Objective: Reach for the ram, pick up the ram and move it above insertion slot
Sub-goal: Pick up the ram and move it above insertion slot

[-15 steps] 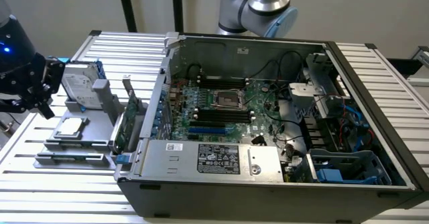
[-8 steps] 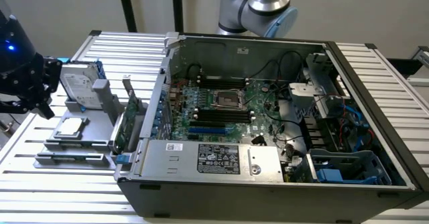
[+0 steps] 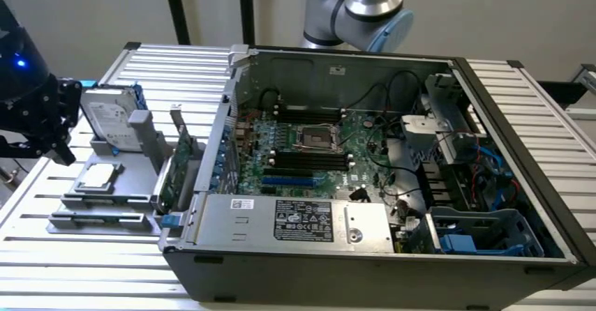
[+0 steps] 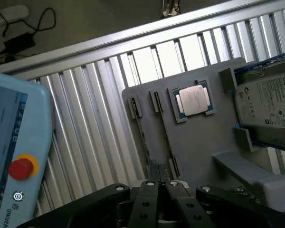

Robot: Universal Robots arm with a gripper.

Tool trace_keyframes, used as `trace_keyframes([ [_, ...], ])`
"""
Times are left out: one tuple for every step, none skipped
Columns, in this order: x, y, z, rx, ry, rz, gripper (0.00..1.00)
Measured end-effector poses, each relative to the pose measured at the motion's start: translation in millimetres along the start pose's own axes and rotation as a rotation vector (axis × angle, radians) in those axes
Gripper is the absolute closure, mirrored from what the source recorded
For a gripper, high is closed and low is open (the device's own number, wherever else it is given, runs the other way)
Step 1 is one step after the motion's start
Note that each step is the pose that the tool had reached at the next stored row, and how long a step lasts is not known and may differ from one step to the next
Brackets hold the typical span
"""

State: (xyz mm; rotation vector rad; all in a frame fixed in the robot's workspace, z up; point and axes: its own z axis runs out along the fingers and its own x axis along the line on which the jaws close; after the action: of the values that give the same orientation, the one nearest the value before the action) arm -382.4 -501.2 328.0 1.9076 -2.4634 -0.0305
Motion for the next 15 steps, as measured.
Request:
trace_keyframes([
  [0.0, 0.0, 0.1, 0.0012, 0.0002, -0.018, 0.89],
  [0.0, -0.1, 0.1, 0.0027, 0.0004, -0.036, 0.89],
  [-0.1, -0.1, 0.1, 0.0042, 0.0006, -0.056, 0.89],
  [0.0, -0.1, 0.0, 0.0055, 0.0009, -0.074, 0.89],
  [0.0, 0.0, 0.0, 0.0068, 0.0012, -0.09, 0.89],
  [0.0, -0.1, 0.0, 0.0082, 0.0014, -0.106, 0.89],
  [0.0, 0.1, 0.0, 0.0092, 0.0016, -0.118, 0.89],
  [0.0, 0.4, -0.1, 0.01, 0.0017, -0.124, 0.89],
  [0.0, 0.3, -0.1, 0.0111, 0.0014, -0.125, 0.89],
  [0.1, 0.3, 0.0, 0.0121, 0.0011, -0.125, 0.88],
  [0.1, 0.3, 0.1, 0.0126, 0.001, -0.125, 0.88],
  [0.1, 0.3, 0.0, 0.0128, 0.001, -0.125, 0.82],
  [0.1, 0.4, 0.0, 0.0128, 0.001, -0.125, 0.82],
  [0.1, 0.4, 0.0, 0.0129, 0.001, -0.125, 0.76],
  [0.1, 0.4, 0.1, 0.0131, 0.001, -0.125, 0.7],
])
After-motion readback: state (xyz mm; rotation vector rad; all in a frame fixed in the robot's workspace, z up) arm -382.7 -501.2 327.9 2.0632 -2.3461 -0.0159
